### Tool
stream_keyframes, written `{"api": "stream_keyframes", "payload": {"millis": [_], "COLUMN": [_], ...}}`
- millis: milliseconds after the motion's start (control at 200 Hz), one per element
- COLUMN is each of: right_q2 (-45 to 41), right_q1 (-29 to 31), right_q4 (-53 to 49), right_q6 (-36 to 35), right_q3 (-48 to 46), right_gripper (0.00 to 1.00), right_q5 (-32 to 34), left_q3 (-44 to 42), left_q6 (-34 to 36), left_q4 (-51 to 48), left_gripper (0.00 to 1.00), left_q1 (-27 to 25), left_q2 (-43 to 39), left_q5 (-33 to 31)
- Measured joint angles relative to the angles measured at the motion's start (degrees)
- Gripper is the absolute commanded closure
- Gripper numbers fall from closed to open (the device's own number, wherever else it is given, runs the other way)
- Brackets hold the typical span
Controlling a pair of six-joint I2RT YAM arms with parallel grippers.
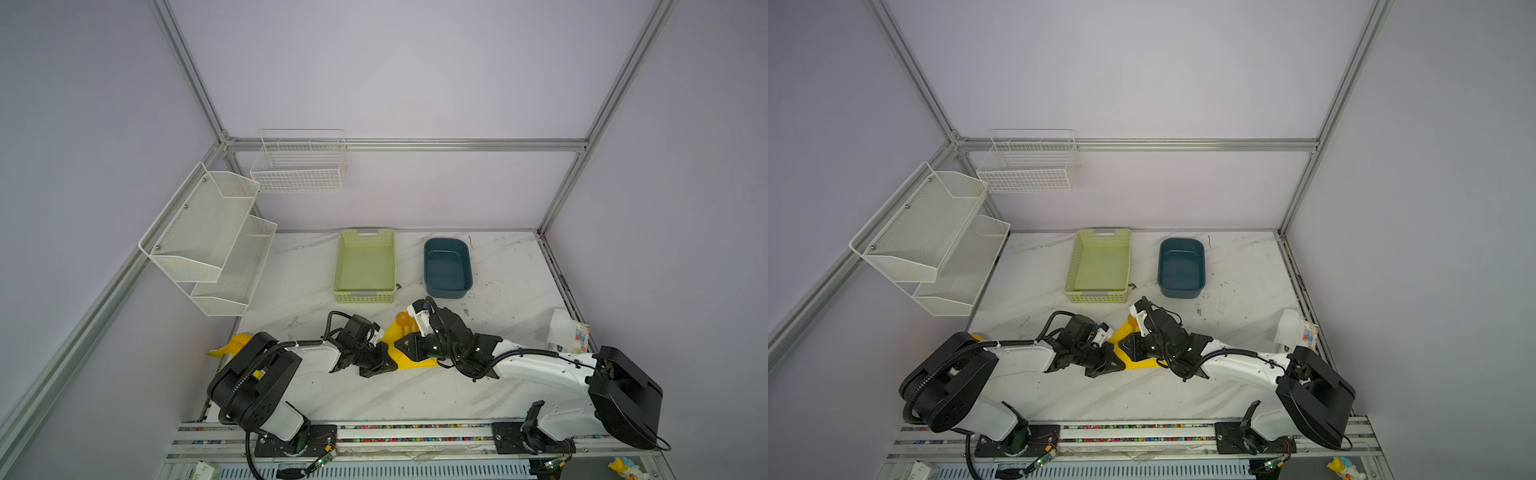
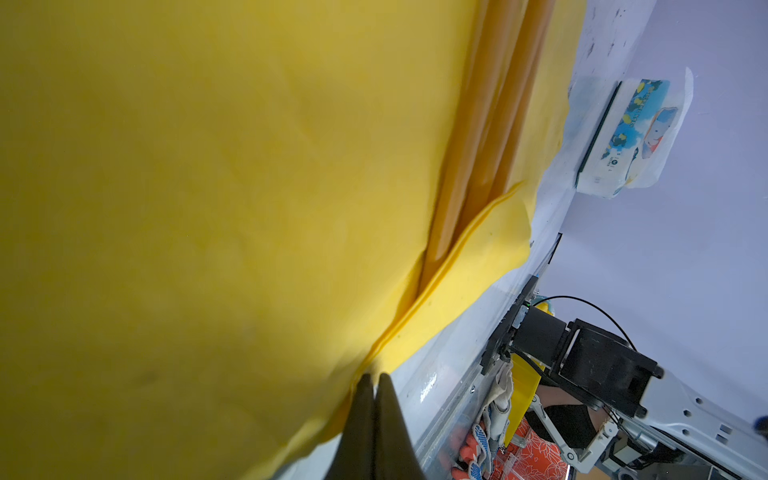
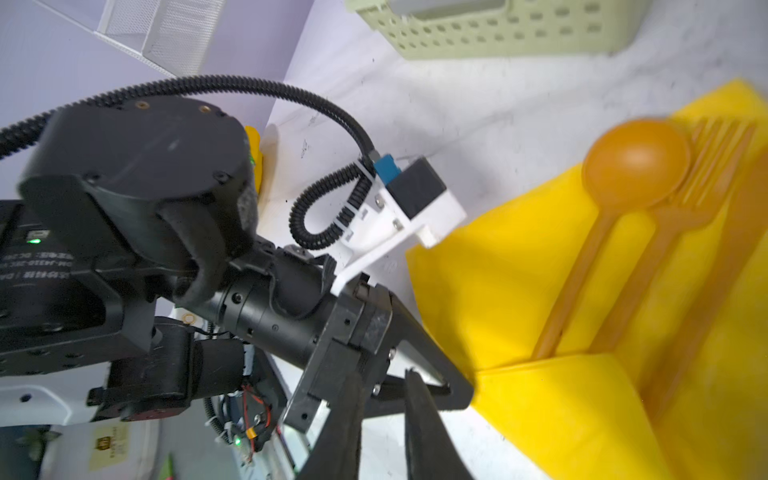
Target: Place the utensils on the paper napkin and roll it up
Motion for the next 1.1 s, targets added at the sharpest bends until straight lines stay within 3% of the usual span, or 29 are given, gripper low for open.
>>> {"api": "stream_keyframes", "payload": {"millis": [190,455,1100], "right_q2": [2.34,10.60,16.31], "right_q1": [-0.15,-0.17,-0.42], "right_q4": [0.42,1.79,-0.52], "right_q6": [6.23,9.29,9.99], "right_q3": [-2.21,-2.16,1.29], "right_gripper": [0.82,0.91,0.94], "right_q5": [-3.82,-6.16,-3.56], "left_q3": [0.00,0.00,0.00], "left_q6": [0.00,0.00,0.00], "left_q4": [0.00,-0.02,-0.07], "left_gripper": [1.00,1.00,1.00], "left_q1": [0.00,0.00,0.00], "left_q2": [0.00,0.00,0.00], "left_q5": [-0.02,-0.02,-0.02]}}
